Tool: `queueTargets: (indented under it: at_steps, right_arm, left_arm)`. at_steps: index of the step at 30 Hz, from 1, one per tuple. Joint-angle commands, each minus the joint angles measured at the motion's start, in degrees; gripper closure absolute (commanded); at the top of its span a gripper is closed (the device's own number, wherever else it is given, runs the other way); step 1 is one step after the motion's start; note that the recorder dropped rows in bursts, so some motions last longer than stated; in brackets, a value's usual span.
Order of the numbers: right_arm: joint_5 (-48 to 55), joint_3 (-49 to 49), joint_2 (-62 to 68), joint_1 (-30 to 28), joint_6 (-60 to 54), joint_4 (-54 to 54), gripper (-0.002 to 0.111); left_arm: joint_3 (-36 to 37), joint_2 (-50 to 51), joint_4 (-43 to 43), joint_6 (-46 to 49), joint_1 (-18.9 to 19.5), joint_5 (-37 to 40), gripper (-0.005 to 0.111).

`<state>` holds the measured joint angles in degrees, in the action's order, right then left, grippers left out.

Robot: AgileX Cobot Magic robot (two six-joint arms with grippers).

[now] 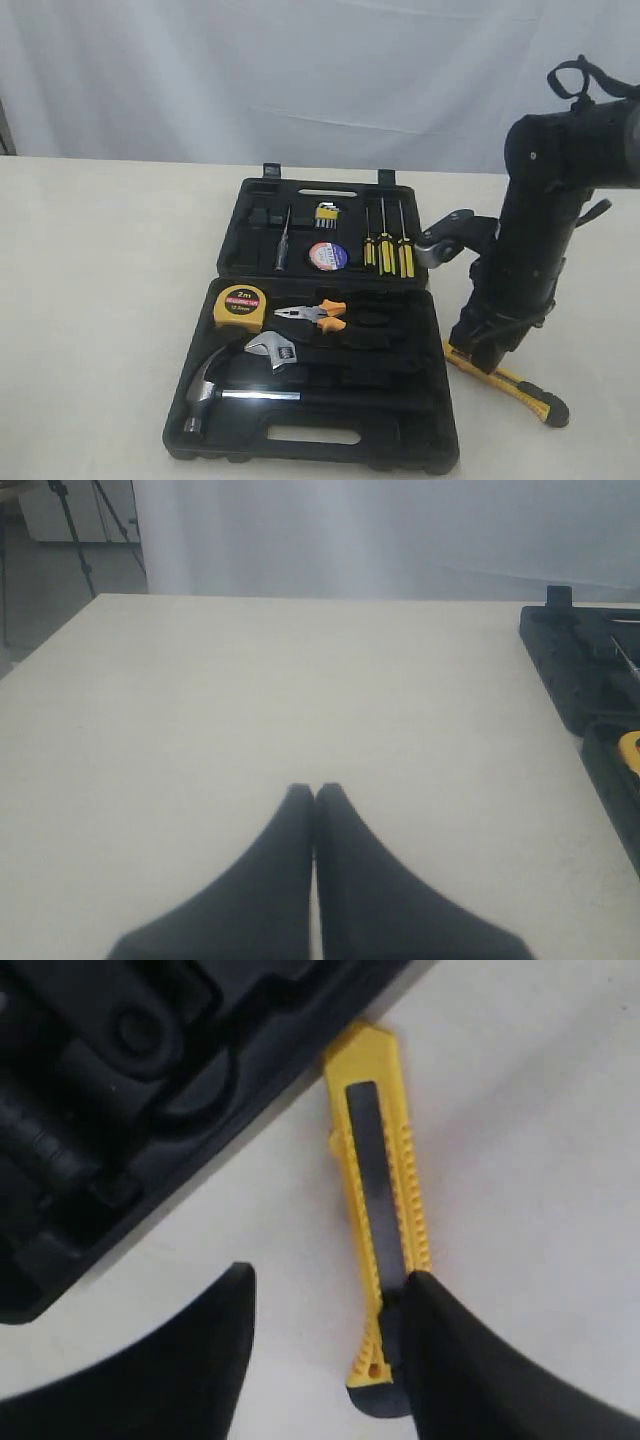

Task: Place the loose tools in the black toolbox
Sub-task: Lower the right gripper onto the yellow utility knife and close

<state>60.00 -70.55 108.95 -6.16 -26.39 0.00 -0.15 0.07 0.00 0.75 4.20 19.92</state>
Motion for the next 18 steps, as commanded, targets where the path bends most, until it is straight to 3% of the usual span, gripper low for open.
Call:
queueTargets:
  at_steps: [1,4,18]
  right_arm:
    - [-1.14,0.02,1.79,-0.34,-2.17,0.00,0.054]
    - [-2.87,0.02,2.90,-0.34,-2.30,-0.53,0.049]
    - [-6.75,0.02,8.76,-0.59,-1.75,-3.47,0.050]
  left_arm:
    - [0.15,-0.07,0.00,-0.33,-0.27,-0.31,0.107]
    - [0.15,-0.07,0.00,-0.33,-0.27,-0.31,0.107]
    - [0.15,-0.07,0.00,-0.33,-0.27,-0.31,0.107]
